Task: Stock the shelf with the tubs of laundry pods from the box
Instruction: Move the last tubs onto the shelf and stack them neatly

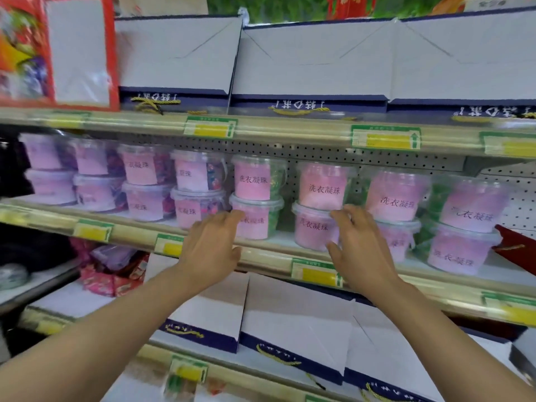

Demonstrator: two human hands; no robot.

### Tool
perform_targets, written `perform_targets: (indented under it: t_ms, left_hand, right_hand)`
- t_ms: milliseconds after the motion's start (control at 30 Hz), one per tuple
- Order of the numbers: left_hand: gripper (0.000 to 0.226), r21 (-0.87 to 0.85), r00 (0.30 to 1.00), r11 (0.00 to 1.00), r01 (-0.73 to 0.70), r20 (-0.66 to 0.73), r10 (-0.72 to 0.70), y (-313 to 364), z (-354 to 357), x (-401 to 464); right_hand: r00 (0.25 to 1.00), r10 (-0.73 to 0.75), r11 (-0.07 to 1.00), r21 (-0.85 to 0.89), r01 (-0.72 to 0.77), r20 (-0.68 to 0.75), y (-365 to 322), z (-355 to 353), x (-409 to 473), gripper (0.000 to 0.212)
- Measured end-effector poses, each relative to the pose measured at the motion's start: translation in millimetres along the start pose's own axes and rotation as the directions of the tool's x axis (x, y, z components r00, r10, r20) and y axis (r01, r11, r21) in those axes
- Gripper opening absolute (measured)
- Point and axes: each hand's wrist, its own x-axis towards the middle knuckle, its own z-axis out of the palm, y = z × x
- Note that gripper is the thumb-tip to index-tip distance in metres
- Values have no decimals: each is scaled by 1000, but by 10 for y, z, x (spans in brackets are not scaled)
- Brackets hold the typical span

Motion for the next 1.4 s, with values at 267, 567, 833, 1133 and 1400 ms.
perform_targets:
  t_ms: [267, 567, 833, 1133, 1400]
  left_hand:
    - [59, 94, 987, 983, 156, 26, -159, -645, -205, -96]
    - [61, 5, 997, 997, 72, -41, -72, -1380, -72, 256]
    - [38, -251, 998, 968, 1, -59, -16, -1666, 192, 568]
    - [33, -289, 997, 956, -48, -64, 31, -1656, 247, 653]
    - [33, -319, 997, 946, -51, -65, 32, -1641, 221, 643]
  right_hand:
    - [992, -125, 988, 94, 125, -8, -548, 115, 321, 44]
    - [999, -30, 994, 99, 34, -39, -946, 496, 612, 48]
    - [962, 261, 965, 23, -260, -76, -1248, 680, 718, 36]
    - [952, 303, 950, 91, -297, -53, -1298, 677, 788, 31]
    - [966, 257, 962, 101, -253, -24, -1212, 671, 813, 29]
